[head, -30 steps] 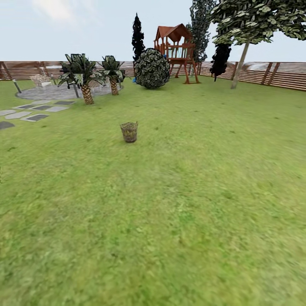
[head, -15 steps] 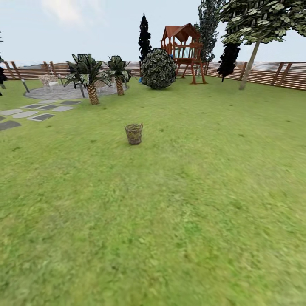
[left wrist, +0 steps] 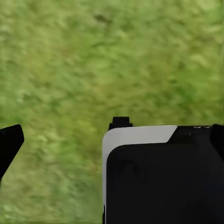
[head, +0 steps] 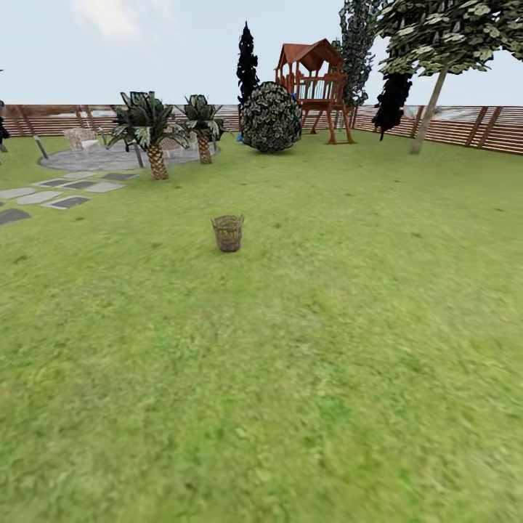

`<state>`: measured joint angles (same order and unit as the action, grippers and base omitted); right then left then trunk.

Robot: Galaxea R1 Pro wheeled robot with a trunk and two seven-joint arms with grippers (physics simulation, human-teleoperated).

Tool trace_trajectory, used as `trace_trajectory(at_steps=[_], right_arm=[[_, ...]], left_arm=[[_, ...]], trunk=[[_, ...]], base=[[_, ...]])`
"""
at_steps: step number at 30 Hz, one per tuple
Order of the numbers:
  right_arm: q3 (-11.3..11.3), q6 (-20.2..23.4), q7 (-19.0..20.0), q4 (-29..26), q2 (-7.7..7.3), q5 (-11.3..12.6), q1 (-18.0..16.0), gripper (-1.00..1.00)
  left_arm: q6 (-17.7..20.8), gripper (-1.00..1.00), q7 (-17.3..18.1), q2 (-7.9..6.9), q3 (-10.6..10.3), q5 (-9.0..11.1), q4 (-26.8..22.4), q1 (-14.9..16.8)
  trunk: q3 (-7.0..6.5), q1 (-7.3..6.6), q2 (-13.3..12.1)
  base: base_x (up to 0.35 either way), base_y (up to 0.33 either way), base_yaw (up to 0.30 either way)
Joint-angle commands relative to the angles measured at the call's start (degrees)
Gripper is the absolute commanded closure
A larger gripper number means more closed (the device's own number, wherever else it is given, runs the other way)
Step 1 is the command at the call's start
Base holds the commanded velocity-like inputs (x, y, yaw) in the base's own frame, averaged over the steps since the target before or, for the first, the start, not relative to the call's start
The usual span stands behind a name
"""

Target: Take the three Easter eggs out of the wicker basket on the lawn in the garden, then place them on the lawn next to a single tree (choose any tree) so that all three eggs are next to the same tree and none are left in the basket.

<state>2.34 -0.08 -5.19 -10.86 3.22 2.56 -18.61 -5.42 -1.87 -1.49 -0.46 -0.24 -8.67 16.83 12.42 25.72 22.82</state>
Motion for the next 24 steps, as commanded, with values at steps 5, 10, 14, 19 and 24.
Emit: trace_trajectory(at_steps=[5, 10, 14, 19, 24], right_arm=[[0.2, -0.1, -0.1, 0.0, 0.03, 0.3, 0.0, -1.00], [0.2, 0.0, -0.1, 0.0, 0.03, 0.3, 0.0, -1.00], [0.2, -0.1, -0.1, 0.0, 0.03, 0.3, 0.0, -1.00], [0.2, -0.1, -0.1, 0.0, 0.03, 0.3, 0.0, -1.00], [0.2, -0.1, -0.1, 0.0, 0.03, 0.3, 0.0, -1.00]], left_arm=[[-0.2, -1.00, -0.2, 0.00, -0.1, 0.0, 0.1, 0.0], [-0.2, -1.00, -0.2, 0.00, -0.1, 0.0, 0.1, 0.0], [-0.2, -1.00, -0.2, 0.00, -0.1, 0.0, 0.1, 0.0], [-0.3, -1.00, -0.2, 0.00, -0.1, 0.0, 0.1, 0.0], [-0.3, -1.00, -0.2, 0.00, -0.1, 0.0, 0.1, 0.0]], trunk=[[0.10, 0.06, 0.1], [0.10, 0.06, 0.1], [0.10, 0.06, 0.1], [0.10, 0.06, 0.1], [0.10, 0.06, 0.1]], base=[[0.301, 0.000, 0.000], [0.301, 0.000, 0.000], [0.301, 0.000, 0.000], [0.301, 0.000, 0.000], [0.301, 0.000, 0.000]])
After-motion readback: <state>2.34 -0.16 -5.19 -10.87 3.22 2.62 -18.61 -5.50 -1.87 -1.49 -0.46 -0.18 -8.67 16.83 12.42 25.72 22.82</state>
